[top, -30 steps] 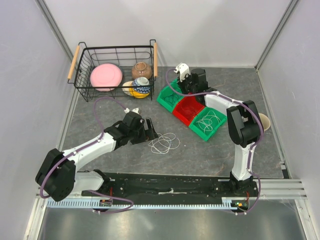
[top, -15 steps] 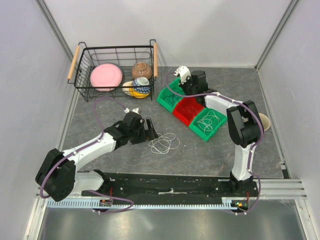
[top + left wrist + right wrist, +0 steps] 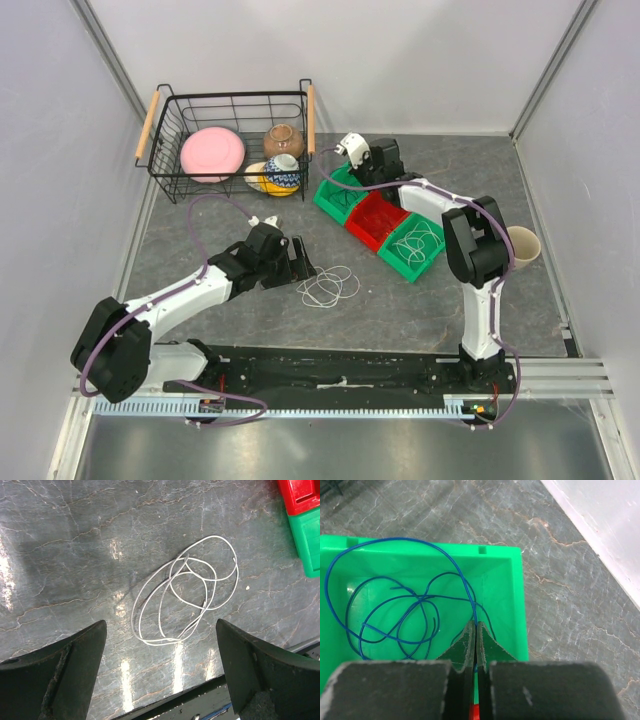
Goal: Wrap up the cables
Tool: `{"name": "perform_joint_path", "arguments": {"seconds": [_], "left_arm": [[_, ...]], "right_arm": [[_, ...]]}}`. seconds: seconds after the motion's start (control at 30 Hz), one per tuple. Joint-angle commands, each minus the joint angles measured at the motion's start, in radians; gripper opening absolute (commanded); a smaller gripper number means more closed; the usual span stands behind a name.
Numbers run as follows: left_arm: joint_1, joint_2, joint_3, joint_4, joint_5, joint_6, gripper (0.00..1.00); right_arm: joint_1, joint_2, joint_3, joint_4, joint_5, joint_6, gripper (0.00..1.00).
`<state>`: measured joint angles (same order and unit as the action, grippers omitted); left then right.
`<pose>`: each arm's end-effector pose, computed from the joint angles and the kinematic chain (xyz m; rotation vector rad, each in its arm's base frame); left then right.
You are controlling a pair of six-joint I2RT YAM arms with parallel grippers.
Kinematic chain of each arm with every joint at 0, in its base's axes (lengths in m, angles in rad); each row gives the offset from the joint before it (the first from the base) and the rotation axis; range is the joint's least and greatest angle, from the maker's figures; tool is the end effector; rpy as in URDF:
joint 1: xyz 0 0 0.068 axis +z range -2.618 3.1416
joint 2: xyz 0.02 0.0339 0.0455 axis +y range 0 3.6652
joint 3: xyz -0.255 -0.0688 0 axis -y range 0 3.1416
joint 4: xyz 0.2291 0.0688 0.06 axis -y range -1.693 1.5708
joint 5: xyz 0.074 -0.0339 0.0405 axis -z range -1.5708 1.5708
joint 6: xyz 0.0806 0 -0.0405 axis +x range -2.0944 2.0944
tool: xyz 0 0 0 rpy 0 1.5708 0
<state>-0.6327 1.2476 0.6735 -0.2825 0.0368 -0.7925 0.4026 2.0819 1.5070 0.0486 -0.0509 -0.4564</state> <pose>0.2121 -0.1592 0.1645 -0.1858 2.5396 -0.6566 0.4614 0.2009 0.1841 -0.9008 1.8930 0.0209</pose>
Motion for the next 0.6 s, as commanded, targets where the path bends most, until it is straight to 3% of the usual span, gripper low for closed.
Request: {"name": "perform_joint_path", "arguments": {"seconds": [0.0,0.33,0.57], "left_arm": [[-0.001,-0.023,0.011,0.014,0.006,-0.025,0.97],[-0.001,-0.037,-0.003,0.013,-0.003,-0.025,0.97],[-0.001,-0.050,-0.011,0.013,-0.006,-0.025,0.97]], "right_arm": [[0.024,0.030,0.055,-0.033,0.063,-0.057,0.00],[0.048,0.101,0.125,-0.084,0.129,-0.080,0.00],[0.048,0.135,0.157,-0.099,0.144,-0.071,0.06]]}}
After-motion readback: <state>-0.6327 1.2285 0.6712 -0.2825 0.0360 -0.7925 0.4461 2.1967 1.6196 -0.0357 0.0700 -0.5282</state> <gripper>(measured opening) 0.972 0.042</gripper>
